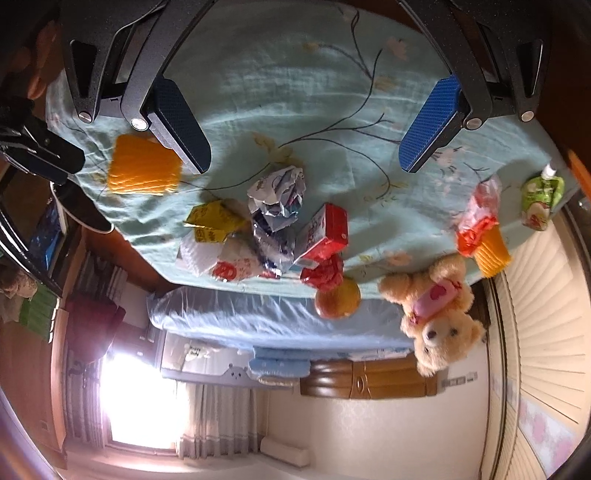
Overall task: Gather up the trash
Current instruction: 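Grasp the crumpled paper with the left tool while the right tool grasps the orange mesh net, then carry the crumpled paper and orange mesh net over the black trash bin with both tools, then open both tools to drop the paper and mesh net into the bin, then move both tools back over the trash on the bed, then grasp the red juice box with the left tool while the right tool grasps the yellow snack bag, then carry the red juice box and yellow snack bag over the trash bin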
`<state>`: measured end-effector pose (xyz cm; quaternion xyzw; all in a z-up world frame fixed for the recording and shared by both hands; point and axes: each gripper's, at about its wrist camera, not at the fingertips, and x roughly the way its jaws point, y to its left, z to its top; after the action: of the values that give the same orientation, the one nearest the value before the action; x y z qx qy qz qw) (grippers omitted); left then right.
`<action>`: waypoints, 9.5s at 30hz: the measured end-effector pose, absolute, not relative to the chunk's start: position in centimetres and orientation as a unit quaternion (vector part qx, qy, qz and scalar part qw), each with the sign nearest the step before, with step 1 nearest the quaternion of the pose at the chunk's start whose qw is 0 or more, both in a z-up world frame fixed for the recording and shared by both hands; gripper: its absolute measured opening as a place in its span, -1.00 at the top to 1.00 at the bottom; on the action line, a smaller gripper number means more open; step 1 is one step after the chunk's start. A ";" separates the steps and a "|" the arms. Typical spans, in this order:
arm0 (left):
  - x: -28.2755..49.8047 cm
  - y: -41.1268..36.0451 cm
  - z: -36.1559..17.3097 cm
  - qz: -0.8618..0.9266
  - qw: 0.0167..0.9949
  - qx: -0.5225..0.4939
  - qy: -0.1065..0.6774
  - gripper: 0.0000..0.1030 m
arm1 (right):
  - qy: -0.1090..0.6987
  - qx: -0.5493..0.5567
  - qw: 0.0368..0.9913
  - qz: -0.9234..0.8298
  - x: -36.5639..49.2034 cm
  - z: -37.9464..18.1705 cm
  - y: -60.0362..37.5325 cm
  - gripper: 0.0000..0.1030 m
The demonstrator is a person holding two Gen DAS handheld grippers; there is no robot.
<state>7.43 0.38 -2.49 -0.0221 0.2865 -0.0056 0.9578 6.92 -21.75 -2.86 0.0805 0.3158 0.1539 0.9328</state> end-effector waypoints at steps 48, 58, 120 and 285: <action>13.9 -9.7 -4.1 -0.178 0.916 -0.010 0.359 0.47 | 0.354 0.150 0.915 0.122 11.0 -4.7 -29.4 0.26; 14.6 -14.5 -3.1 -0.217 0.911 0.016 0.351 0.47 | 0.343 0.160 0.923 0.076 10.3 -4.8 -33.3 0.26; 23.7 -32.9 -4.7 -0.319 0.853 0.053 0.409 0.44 | 0.375 0.165 0.910 -0.067 17.3 -6.7 -49.2 0.13; 19.2 -23.8 -3.8 -0.292 0.881 0.034 0.371 0.42 | 0.369 0.207 0.906 0.029 15.0 -6.5 -43.7 0.72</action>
<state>19.19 -23.75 -3.80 0.0344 0.3713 -0.2924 0.8806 15.04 -43.67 -6.48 0.2066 0.3692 0.0288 0.9056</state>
